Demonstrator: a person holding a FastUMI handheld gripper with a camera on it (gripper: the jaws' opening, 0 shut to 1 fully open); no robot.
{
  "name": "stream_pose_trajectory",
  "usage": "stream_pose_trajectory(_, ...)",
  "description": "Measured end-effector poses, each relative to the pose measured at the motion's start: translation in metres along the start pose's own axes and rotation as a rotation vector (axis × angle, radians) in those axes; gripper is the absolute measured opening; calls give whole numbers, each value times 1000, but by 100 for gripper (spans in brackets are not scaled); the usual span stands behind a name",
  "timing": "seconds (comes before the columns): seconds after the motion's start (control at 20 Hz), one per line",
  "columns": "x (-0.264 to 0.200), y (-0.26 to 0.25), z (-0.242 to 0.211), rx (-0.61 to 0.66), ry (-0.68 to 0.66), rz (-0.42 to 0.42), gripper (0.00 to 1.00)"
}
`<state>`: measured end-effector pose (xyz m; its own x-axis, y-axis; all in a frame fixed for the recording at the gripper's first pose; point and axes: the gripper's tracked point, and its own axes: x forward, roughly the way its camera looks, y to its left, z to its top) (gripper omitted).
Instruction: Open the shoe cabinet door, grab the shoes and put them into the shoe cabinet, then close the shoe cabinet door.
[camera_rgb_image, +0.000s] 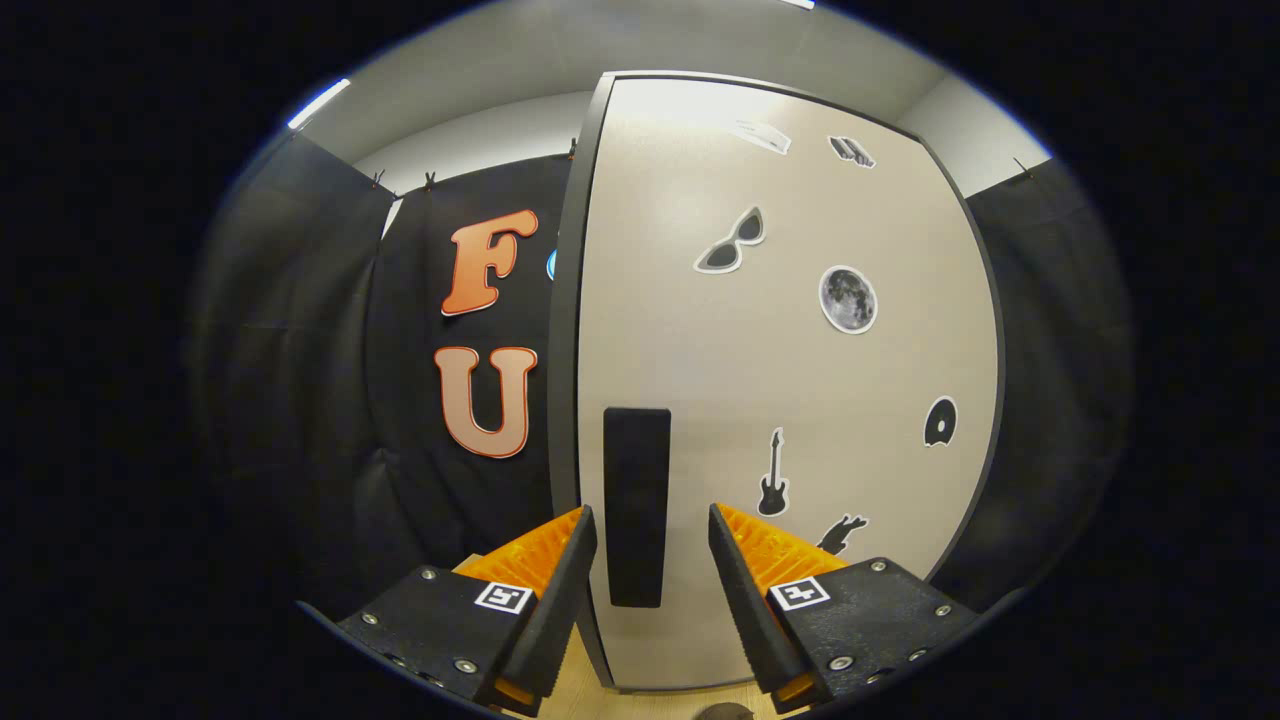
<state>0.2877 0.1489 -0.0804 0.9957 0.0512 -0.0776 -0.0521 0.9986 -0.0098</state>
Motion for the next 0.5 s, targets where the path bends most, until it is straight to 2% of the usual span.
stream_pose_trajectory(0.35, 20, 7, -14, 21, 19, -1, 53)
stream_pose_trajectory(0.5, 20, 9, -21, 79, 43, -19, 40)
